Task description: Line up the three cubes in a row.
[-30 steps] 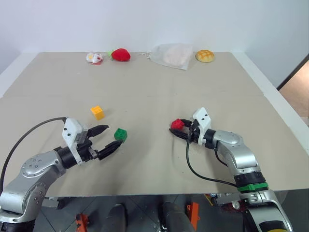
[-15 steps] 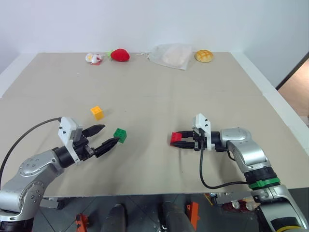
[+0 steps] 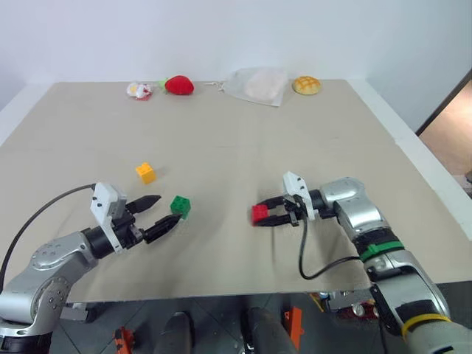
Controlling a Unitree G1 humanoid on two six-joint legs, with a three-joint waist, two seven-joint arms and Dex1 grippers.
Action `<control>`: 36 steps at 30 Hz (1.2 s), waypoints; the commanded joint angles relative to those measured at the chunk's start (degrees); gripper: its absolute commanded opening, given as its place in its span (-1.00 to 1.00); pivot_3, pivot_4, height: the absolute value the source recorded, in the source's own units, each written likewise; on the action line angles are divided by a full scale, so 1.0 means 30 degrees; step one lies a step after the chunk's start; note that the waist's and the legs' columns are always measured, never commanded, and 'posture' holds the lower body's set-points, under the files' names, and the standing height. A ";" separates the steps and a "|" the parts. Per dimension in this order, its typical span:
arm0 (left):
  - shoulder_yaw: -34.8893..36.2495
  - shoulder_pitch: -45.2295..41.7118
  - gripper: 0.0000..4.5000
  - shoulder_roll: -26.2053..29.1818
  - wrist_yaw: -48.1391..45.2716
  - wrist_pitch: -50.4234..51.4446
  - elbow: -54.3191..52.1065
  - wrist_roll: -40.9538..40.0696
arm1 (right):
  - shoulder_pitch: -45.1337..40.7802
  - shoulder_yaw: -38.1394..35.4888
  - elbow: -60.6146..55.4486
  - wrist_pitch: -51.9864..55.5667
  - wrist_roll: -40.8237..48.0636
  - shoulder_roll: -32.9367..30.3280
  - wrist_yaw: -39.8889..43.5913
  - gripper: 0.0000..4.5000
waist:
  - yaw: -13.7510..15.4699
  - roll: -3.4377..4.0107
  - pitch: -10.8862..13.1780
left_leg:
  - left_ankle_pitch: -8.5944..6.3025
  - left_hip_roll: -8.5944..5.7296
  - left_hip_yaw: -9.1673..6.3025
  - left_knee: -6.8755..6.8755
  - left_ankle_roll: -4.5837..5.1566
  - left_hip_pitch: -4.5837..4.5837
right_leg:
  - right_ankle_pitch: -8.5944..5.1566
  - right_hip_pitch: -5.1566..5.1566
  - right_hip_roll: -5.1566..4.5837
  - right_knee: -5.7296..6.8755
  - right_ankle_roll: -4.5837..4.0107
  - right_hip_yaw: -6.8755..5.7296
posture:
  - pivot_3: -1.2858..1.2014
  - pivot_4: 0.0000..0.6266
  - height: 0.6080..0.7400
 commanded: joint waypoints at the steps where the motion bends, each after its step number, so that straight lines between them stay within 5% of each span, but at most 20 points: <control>1: 0.0207 0.0218 0.95 0.0077 -0.0011 -0.0309 -0.0703 0.0123 | -0.0642 -0.0866 0.0663 -0.0649 -0.0024 -0.0226 -0.0050 -0.44 | 0.0020 0.0000 0.0000 | 0.0005 0.0000 0.0001 0.0000 0.0001 0.0000 | 0.0002 0.0005 0.0000 0.0000 -0.0001 0.0000 | 0.03 -0.52 1.00; 10: 0.0151 0.0019 0.95 0.0104 -0.0268 -0.0313 -0.0197 0.0167 | 0.1075 -0.1484 -0.1277 -0.0503 0.0561 -0.1850 0.1334 -0.44 | 0.0213 0.0001 0.0000 | 0.0004 -0.0022 0.0005 -0.0016 -0.0015 -0.0040 | -0.0027 -0.0011 -0.0009 -0.0004 0.0032 0.0044 | 0.03 -0.52 1.00; 22: -0.0193 -0.0319 0.95 -0.0012 -0.0578 -0.0346 0.0429 0.0277 | 0.1707 -0.1308 -0.2375 -0.0071 0.0189 -0.1472 0.0372 -0.44 | 0.0173 0.0000 0.0000 | 0.0001 -0.0022 0.0006 -0.0017 -0.0018 -0.0029 | -0.0027 -0.0013 -0.0006 -0.0003 0.0034 0.0050 | 0.03 -0.52 1.00; 24: -0.0217 -0.0253 0.95 -0.0025 -0.0614 -0.0380 0.0500 0.0346 | 0.1352 -0.1155 -0.1923 0.0137 -0.0089 -0.1177 -0.0018 0.03 | 0.0132 0.0000 0.0000 | 0.0001 -0.0019 0.0007 -0.0018 -0.0018 -0.0024 | -0.0027 -0.0013 -0.0002 -0.0003 0.0034 0.0051 | 0.03 -0.52 1.00; 29: -0.0315 -0.0080 0.95 -0.0020 -0.0616 -0.0409 0.0519 0.0544 | 0.0823 -0.1143 -0.1336 -0.0375 -0.0695 -0.0664 -0.0788 0.81 | 0.0156 0.0002 0.0001 | 0.0002 -0.0015 0.0005 -0.0019 -0.0018 -0.0022 | -0.0024 -0.0016 0.0006 0.0004 0.0029 0.0051 | 0.03 -0.52 1.00; 31: -0.0418 0.0059 0.95 0.0031 -0.0650 -0.0444 0.0498 0.0727 | 0.0808 -0.1147 -0.1418 -0.0465 -0.0718 -0.0806 -0.0450 0.99 | 0.0161 0.0002 0.0001 | 0.0002 -0.0023 0.0007 -0.0018 -0.0018 -0.0028 | -0.0024 -0.0014 -0.0004 0.0001 0.0031 0.0053 | 0.03 -0.52 1.00; 36: -0.0513 0.0410 0.95 0.0084 -0.0745 -0.0435 0.0553 0.1108 | 0.0854 -0.1601 -0.3127 0.0432 0.0329 -0.1768 0.1398 0.99 | 0.0194 0.0009 0.0005 | 0.0001 -0.0032 0.0006 -0.0019 -0.0020 -0.0052 | -0.0031 -0.0025 -0.0014 -0.0004 0.0039 0.0054 | 0.03 -0.52 1.00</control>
